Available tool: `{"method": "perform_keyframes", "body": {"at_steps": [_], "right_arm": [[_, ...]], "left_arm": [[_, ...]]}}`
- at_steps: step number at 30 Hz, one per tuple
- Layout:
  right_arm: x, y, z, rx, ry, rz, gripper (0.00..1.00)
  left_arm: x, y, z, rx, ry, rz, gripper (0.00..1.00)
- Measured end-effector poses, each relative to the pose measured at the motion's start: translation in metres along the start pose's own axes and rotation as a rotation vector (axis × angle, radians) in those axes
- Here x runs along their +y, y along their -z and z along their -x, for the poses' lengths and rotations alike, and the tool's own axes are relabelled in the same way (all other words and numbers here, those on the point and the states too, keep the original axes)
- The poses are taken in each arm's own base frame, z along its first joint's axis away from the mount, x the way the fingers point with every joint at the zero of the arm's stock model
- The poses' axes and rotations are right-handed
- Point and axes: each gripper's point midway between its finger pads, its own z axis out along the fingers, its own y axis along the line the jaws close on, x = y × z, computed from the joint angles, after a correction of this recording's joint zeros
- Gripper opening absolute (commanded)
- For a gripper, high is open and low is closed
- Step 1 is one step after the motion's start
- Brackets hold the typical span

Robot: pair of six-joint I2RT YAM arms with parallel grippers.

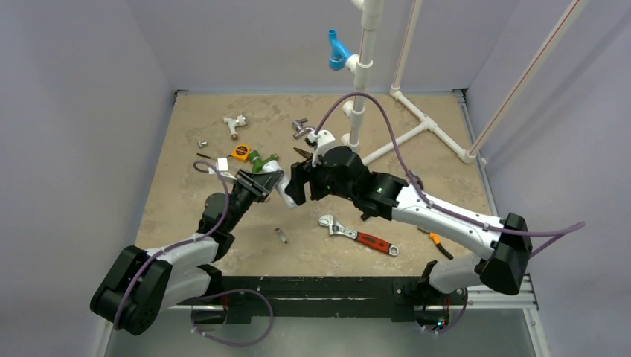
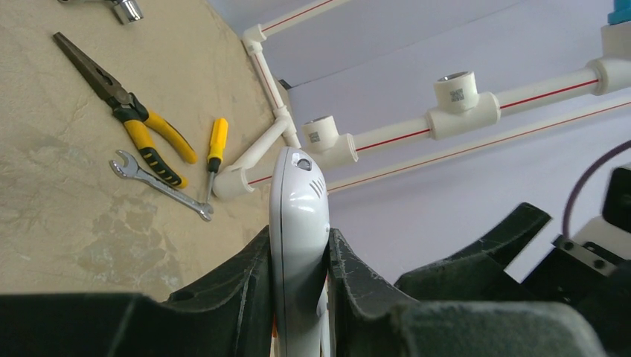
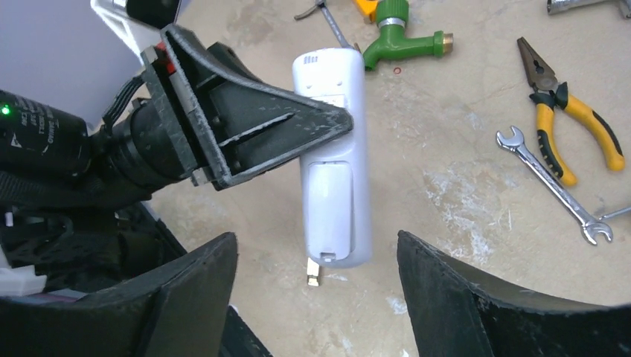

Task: Load the batteries into the remote control
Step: Load the battery cover into the remote control.

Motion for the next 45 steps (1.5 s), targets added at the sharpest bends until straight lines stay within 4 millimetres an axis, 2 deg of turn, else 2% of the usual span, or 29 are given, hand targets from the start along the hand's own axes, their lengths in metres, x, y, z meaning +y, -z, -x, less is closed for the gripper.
{"method": "perform_keyframes", "body": {"at_steps": [2,4,7,9,12,16,21,25,29,35,40,45], "right_arm": [[-0.008,0.005,0.002,-0.019,-0.062,0.044,0.77],[-0.027,0.005,0.001,-0.036,-0.148,0.07,0.77],[-0.054,0.002,-0.008,-0.038,-0.266,0.103,0.78],[-0.064,-0.002,-0.017,-0.027,-0.337,0.135,0.78],[-0.053,-0.003,-0.023,-0.006,-0.396,0.238,0.78],[-0.029,-0.002,-0.012,-0.021,-0.419,0.385,0.78],[-0.017,-0.003,-0.007,-0.022,-0.418,0.473,0.78],[-0.018,-0.011,-0.019,0.021,-0.426,0.477,0.77],[-0.021,-0.02,-0.031,0.061,-0.435,0.469,0.72],[-0.019,-0.023,-0.036,0.081,-0.429,0.489,0.63],[-0.016,-0.023,-0.037,0.085,-0.422,0.515,0.61],[-0.014,-0.024,-0.038,0.093,-0.416,0.534,0.54]], "left_arm": [[-0.003,0.0,0.0,0.004,0.011,-0.013,0.0],[-0.006,0.001,-0.002,0.015,0.022,-0.024,0.0],[-0.011,0.001,-0.004,0.03,0.037,-0.041,0.0],[-0.013,0.002,-0.006,0.04,0.045,-0.048,0.0],[-0.014,0.003,-0.008,0.05,0.052,-0.053,0.0],[-0.014,0.003,-0.009,0.059,0.053,-0.056,0.0],[-0.015,0.003,-0.01,0.063,0.053,-0.058,0.0],[-0.015,0.003,-0.01,0.065,0.053,-0.058,0.0],[-0.018,0.002,-0.009,0.066,0.054,-0.067,0.0],[-0.021,0.001,-0.009,0.069,0.059,-0.074,0.0],[-0.021,0.001,-0.009,0.07,0.059,-0.074,0.0],[-0.022,0.001,-0.01,0.073,0.059,-0.076,0.0]]}}
